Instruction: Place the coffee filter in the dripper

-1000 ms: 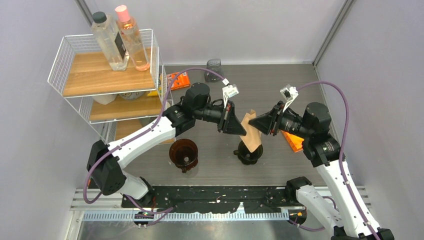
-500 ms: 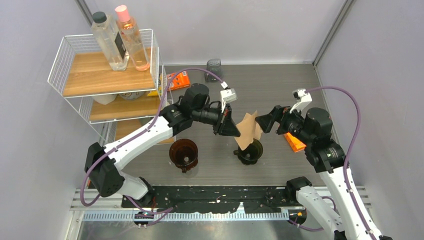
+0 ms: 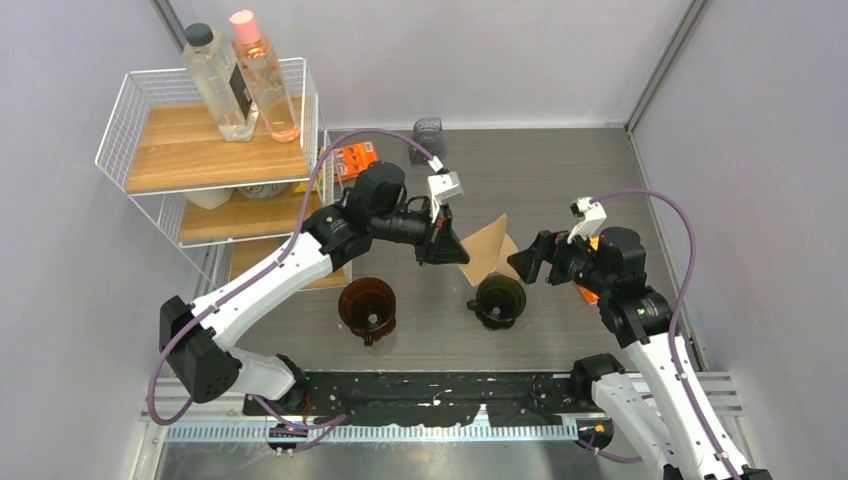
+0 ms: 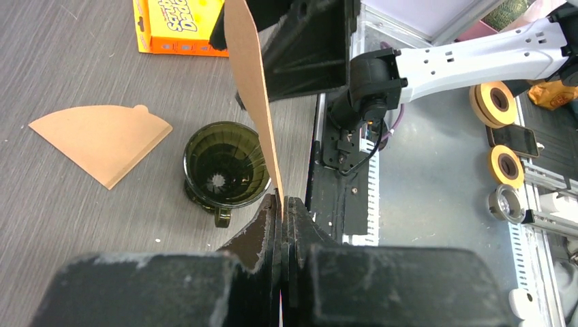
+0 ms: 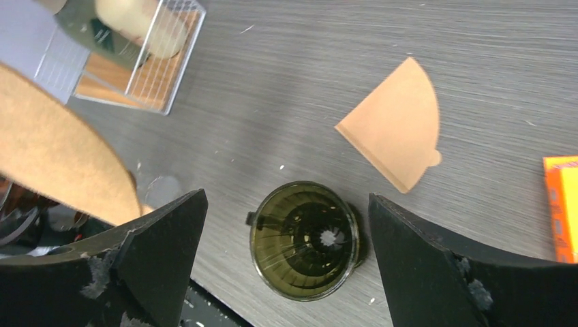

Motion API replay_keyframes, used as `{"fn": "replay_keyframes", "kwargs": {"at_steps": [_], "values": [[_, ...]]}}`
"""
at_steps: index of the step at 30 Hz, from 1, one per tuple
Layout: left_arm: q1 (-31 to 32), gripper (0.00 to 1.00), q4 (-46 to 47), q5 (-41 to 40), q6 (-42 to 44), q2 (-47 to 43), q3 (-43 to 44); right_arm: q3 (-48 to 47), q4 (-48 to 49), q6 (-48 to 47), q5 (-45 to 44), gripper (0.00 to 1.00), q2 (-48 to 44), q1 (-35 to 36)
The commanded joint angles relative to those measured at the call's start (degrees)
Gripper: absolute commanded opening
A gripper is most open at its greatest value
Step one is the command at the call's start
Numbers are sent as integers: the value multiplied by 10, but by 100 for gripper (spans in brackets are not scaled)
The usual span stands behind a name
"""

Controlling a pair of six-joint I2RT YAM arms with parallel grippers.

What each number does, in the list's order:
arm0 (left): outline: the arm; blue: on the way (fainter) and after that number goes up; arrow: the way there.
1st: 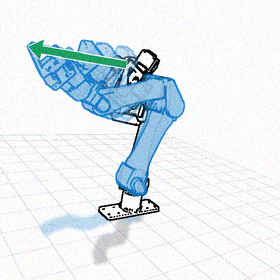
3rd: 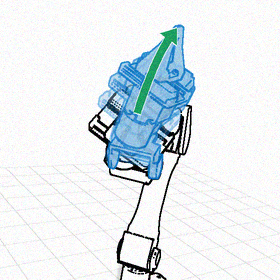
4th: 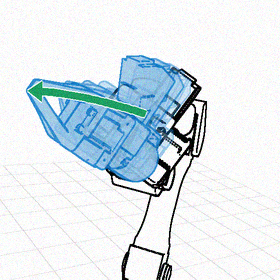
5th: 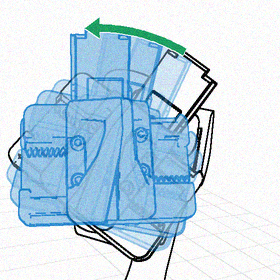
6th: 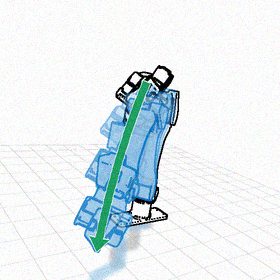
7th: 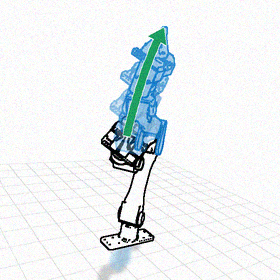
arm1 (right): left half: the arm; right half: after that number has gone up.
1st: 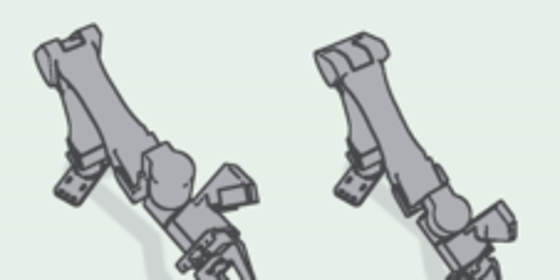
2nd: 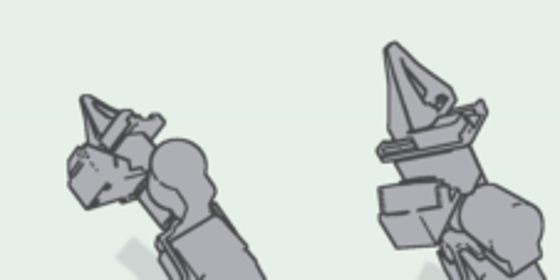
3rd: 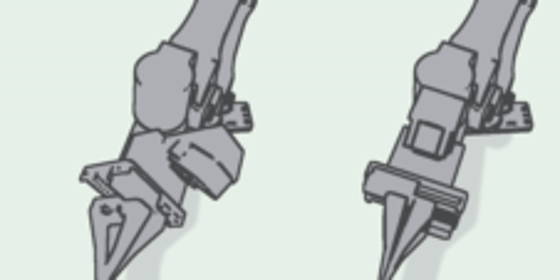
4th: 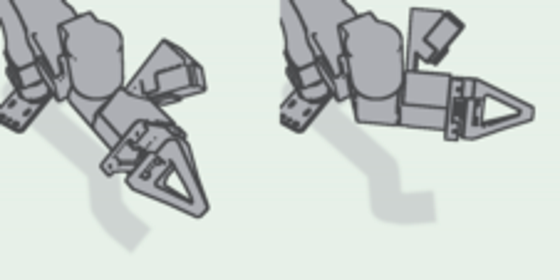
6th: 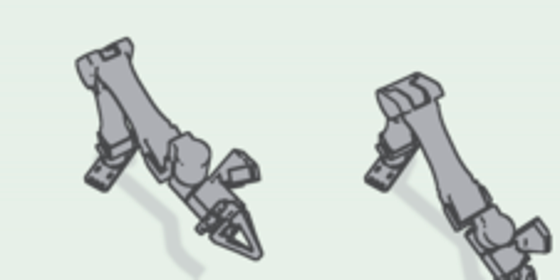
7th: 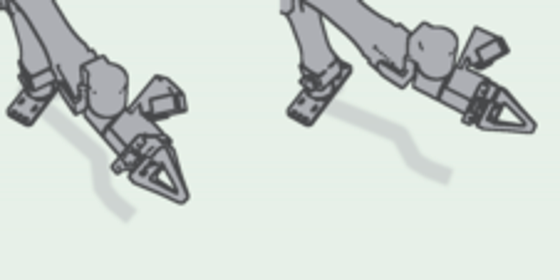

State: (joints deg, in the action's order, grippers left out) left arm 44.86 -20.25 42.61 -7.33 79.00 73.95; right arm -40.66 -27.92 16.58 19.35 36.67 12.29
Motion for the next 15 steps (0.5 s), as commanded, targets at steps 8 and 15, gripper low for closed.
{"fn": "replay_keyframes", "kwargs": {"at_steps": [8,15], "values": [[-2,0,101,-79,-69,-64,-35,38,94,12,146,95,-25,-1],[-2,0,111,-77,-78,-73,-47,51,143,59,147,95,-51,-1]]}}
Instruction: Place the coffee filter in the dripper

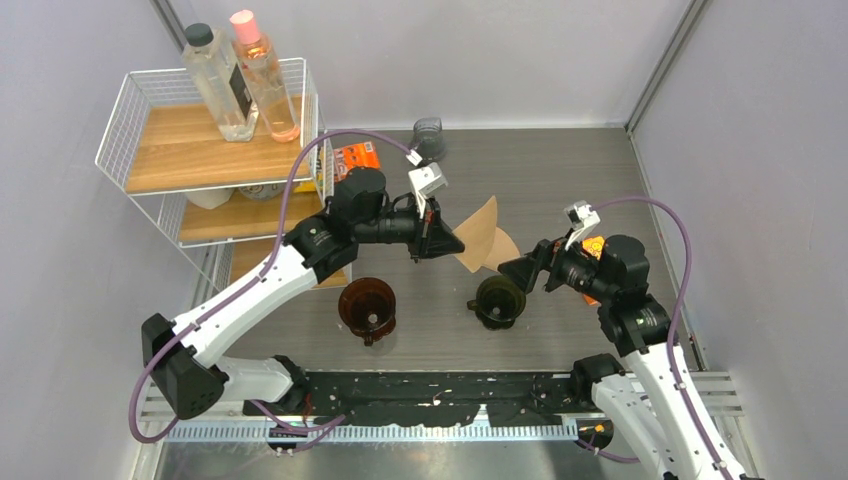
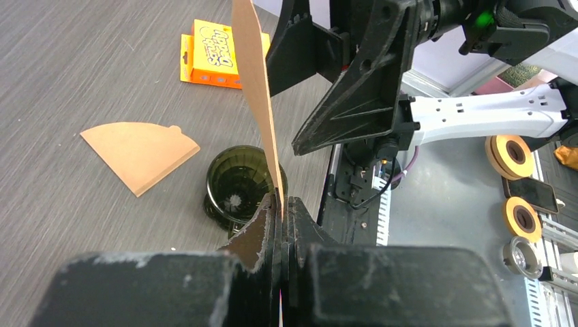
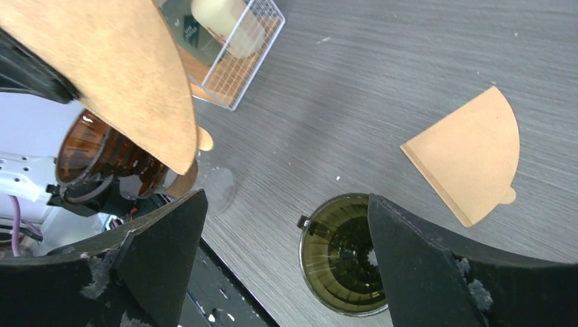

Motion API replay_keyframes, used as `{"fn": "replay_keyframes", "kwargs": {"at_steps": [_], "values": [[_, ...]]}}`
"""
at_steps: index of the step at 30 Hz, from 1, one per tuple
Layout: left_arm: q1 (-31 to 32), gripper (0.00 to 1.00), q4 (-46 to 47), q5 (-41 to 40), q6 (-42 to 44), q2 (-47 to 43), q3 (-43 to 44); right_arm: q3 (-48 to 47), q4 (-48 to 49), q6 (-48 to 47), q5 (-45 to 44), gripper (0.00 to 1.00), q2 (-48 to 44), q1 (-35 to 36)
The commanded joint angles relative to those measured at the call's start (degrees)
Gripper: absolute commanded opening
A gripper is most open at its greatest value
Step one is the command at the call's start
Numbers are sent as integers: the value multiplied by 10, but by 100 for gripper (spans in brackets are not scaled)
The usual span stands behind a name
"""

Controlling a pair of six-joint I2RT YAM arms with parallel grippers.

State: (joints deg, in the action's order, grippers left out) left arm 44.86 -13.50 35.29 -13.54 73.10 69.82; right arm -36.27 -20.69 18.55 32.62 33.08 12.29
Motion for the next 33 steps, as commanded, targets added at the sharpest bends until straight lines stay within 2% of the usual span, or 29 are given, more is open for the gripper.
{"fn": "replay_keyframes", "kwargs": {"at_steps": [1,4,20,33], "values": [[-2,0,47,0,-18,-14,-7,12,91,58,22,96,-14,-1],[-2,0,55,5,-24,-15,-11,18,121,84,43,95,3,0],[-3,0,72,34,-32,-28,-28,16,134,100,1,95,49,-1],[-2,0,78,45,-37,-22,-25,24,171,120,44,95,54,0]]}}
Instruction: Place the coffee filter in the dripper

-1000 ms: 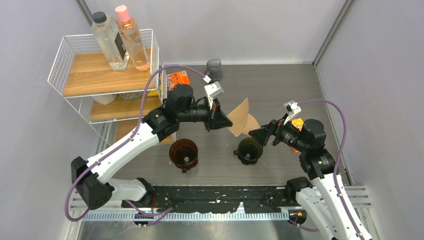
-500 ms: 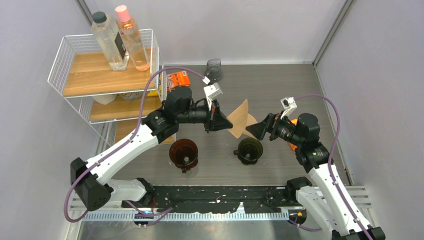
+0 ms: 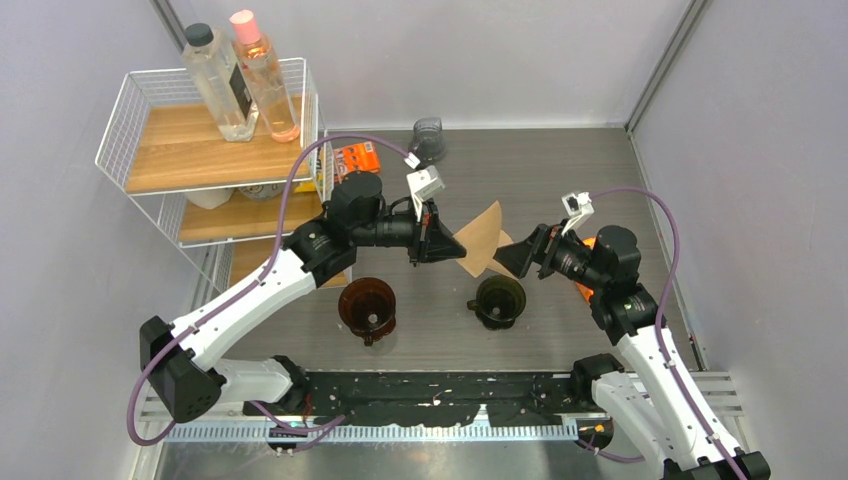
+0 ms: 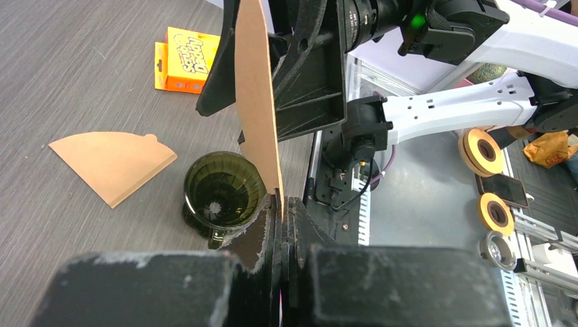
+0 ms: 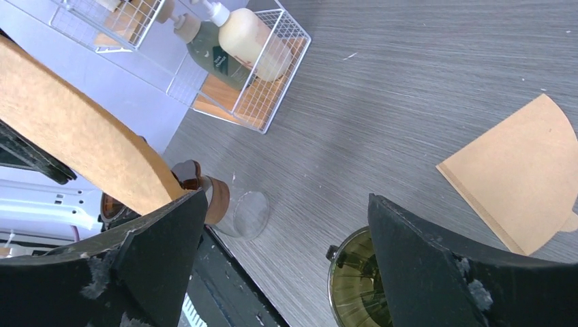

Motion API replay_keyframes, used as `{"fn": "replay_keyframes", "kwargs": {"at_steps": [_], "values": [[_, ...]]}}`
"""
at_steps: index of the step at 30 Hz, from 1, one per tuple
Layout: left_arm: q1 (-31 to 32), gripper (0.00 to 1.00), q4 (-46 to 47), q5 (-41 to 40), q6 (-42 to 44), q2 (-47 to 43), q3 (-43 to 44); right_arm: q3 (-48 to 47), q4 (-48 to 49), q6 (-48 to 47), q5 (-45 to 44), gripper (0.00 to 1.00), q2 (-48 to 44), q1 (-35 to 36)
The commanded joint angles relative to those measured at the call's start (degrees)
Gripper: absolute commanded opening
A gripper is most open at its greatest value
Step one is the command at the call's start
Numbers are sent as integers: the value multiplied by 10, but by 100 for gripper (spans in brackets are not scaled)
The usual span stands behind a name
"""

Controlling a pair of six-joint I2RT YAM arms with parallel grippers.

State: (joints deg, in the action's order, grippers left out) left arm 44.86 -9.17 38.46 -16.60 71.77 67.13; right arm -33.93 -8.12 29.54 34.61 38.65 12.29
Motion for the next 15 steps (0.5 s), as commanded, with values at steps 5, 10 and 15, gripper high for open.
{"fn": "replay_keyframes", "kwargs": {"at_steps": [5,10,15], "values": [[-3,0,44,16,-11,-11,-5,7,64,20,40,96,1,-1],[-2,0,41,4,-11,-14,-6,9,77,26,60,95,-6,0],[-2,0,48,1,-12,-16,-10,18,108,28,85,96,-22,-1]]}}
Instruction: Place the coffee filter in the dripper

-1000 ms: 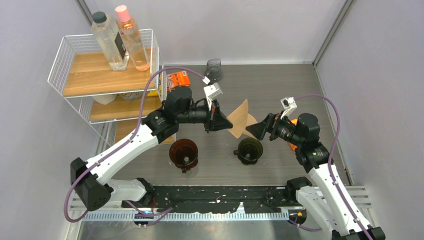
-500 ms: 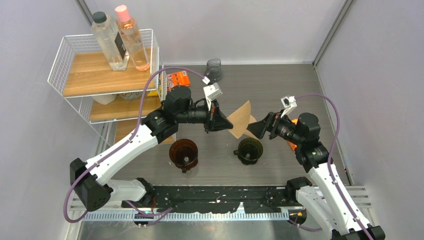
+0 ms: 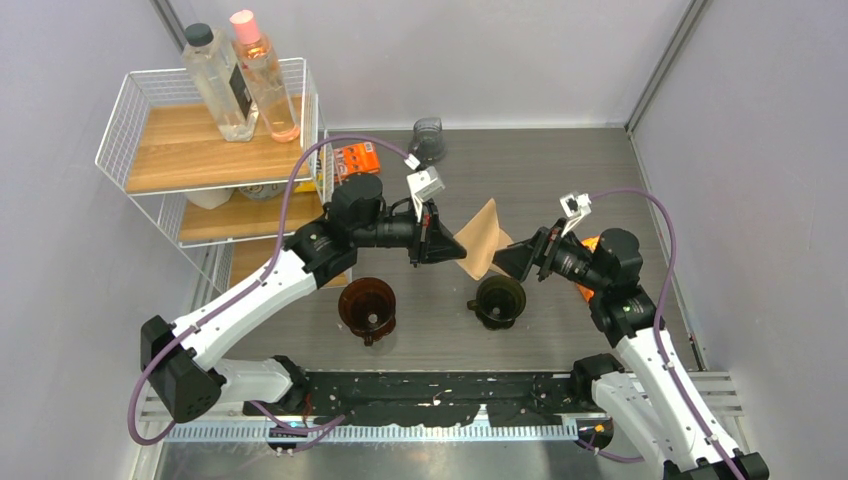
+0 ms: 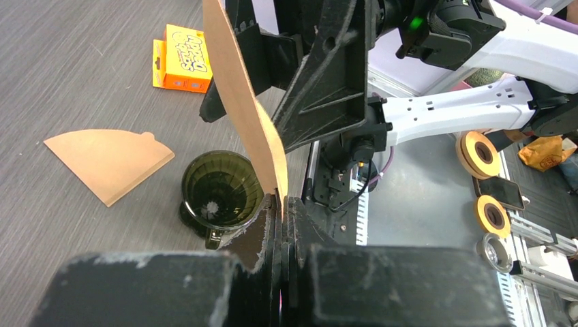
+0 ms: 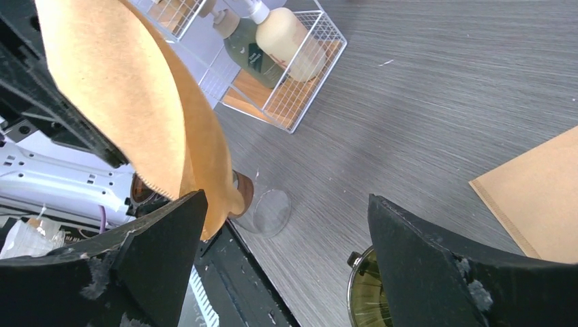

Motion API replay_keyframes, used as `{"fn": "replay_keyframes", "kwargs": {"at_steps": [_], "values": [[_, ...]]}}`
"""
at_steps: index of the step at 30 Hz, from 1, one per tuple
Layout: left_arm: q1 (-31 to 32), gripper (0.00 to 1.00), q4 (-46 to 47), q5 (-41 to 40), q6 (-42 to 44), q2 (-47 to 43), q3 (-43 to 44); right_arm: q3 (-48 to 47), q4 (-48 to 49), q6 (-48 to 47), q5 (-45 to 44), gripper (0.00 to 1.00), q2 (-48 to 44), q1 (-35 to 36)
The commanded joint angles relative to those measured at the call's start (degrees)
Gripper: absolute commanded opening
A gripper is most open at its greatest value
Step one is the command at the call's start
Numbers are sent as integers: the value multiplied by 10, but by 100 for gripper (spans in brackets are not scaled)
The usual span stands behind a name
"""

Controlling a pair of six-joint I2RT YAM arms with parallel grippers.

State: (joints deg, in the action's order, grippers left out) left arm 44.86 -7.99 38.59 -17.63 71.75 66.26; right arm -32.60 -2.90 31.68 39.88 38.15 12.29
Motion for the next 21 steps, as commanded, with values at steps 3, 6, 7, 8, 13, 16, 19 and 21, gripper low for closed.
{"fn": "replay_keyframes", "kwargs": {"at_steps": [3,6,7,8,13,16,19,21], "values": [[-2,0,39,19,-5,-12,0,15,91,16,47,96,-23,-1],[-2,0,46,39,-8,-10,-1,18,109,25,58,95,-21,-1],[-3,0,48,45,-9,-11,-1,18,119,26,60,95,-21,-1],[-3,0,51,52,-9,-10,-2,19,126,31,63,95,-20,-1],[-2,0,57,69,-13,-7,-2,30,200,61,99,95,-16,-1],[-2,0,65,86,-20,1,0,33,237,72,114,96,-16,-1],[-2,0,72,100,-30,11,5,32,268,82,126,97,-15,2],[-2,0,72,104,-34,19,9,32,287,90,133,98,-13,5]]}}
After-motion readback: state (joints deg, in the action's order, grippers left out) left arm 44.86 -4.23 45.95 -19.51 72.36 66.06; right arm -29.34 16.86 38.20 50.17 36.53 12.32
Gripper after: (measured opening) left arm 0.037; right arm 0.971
